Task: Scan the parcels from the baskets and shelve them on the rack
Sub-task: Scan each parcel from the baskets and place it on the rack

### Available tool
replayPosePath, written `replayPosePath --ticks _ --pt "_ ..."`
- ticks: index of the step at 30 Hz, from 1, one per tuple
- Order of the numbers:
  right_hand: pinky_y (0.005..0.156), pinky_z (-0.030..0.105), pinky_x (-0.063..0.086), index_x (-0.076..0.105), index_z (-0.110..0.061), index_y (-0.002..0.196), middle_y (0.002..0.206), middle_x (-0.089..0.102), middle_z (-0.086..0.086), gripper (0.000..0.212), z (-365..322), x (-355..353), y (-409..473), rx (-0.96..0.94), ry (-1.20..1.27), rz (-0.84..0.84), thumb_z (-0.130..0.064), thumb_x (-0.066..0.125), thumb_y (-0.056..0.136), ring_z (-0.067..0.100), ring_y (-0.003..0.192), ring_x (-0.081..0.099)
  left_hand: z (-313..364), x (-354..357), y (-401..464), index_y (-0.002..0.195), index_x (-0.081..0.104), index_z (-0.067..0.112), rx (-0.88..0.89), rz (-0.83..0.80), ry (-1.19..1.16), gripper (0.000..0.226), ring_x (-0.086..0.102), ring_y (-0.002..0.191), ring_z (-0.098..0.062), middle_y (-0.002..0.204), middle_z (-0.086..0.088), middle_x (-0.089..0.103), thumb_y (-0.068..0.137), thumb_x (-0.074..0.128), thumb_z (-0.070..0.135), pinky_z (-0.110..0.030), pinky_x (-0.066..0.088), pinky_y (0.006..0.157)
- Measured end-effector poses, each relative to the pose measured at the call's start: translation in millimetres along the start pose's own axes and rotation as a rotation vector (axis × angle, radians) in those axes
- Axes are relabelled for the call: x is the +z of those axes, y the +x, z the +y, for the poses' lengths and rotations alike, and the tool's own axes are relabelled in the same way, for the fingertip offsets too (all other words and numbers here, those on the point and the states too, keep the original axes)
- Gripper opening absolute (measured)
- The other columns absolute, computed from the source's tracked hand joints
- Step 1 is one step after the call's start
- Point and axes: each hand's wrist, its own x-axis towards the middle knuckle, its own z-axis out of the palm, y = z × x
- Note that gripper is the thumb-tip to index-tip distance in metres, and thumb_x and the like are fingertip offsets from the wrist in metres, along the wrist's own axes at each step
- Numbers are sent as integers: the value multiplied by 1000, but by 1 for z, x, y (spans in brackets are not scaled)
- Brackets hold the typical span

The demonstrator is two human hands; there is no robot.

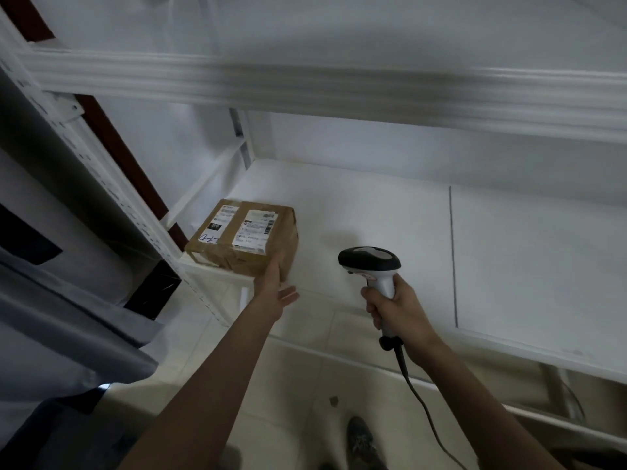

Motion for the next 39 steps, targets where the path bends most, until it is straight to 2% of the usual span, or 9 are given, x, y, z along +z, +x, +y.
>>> replayPosePath --ticks 3,9,14,17,21,26,30,34,39 --pt "48 27 45 62 -4 106 63 60 4 14 3 -14 -21 28 12 67 -10 64 94 16 48 50 -24 16 -12 132 46 10 -21 -72 64 62 60 101 -34 119 -15 46 90 71 47 -48 58 87" --pt "44 21 40 69 -9 107 60 57 4 15 21 -63 -75 71 109 272 -11 63 93 14 43 45 -77 62 -42 113 57 7 -46 -321 351 42 66 92 -29 113 -14 58 90 71 39 -41 58 81" --pt "42 21 38 68 -3 105 56 54 3 14 42 -127 -129 77 128 487 -10 62 94 14 41 44 -128 119 -81 113 63 8 -31 -517 593 34 69 94 -27 115 -12 66 94 65 36 -33 57 68" --pt "43 24 40 68 -4 105 57 55 3 14 57 -168 -169 85 133 609 -12 64 94 14 43 46 -166 154 -110 115 64 9 -44 -635 710 33 70 94 -25 114 -12 69 95 64 35 -35 59 74" --pt "45 26 41 68 -5 106 61 57 2 16 81 -219 -229 124 181 762 -16 65 94 14 50 49 -226 196 -156 118 62 11 -50 -778 863 29 69 107 -27 116 -11 70 99 59 33 -43 55 99" --pt "55 34 46 64 -5 101 68 58 6 14 113 -282 -302 175 189 884 -18 63 97 17 57 54 -307 239 -217 112 63 13 -59 -884 989 23 68 102 -26 111 -11 71 102 54 31 -37 56 89" --pt "52 28 45 63 -7 104 68 59 4 11 141 -328 -355 217 202 965 -16 61 98 12 55 54 -373 264 -257 109 65 15 -64 -963 1100 21 70 96 -20 105 -7 73 100 57 32 -35 56 87" --pt "59 38 48 62 -12 106 76 61 12 9 169 -368 -400 227 201 1025 -13 59 98 24 66 56 -432 283 -292 113 65 15 -73 -1022 1179 25 72 98 -20 108 -5 74 99 59 35 -34 58 84" --pt "45 24 42 60 -23 96 56 58 -7 10 204 -407 -446 271 180 1107 -13 62 95 14 53 52 -489 307 -327 113 64 21 -92 -1095 1237 23 72 101 -20 110 -6 74 97 62 38 -33 60 84"
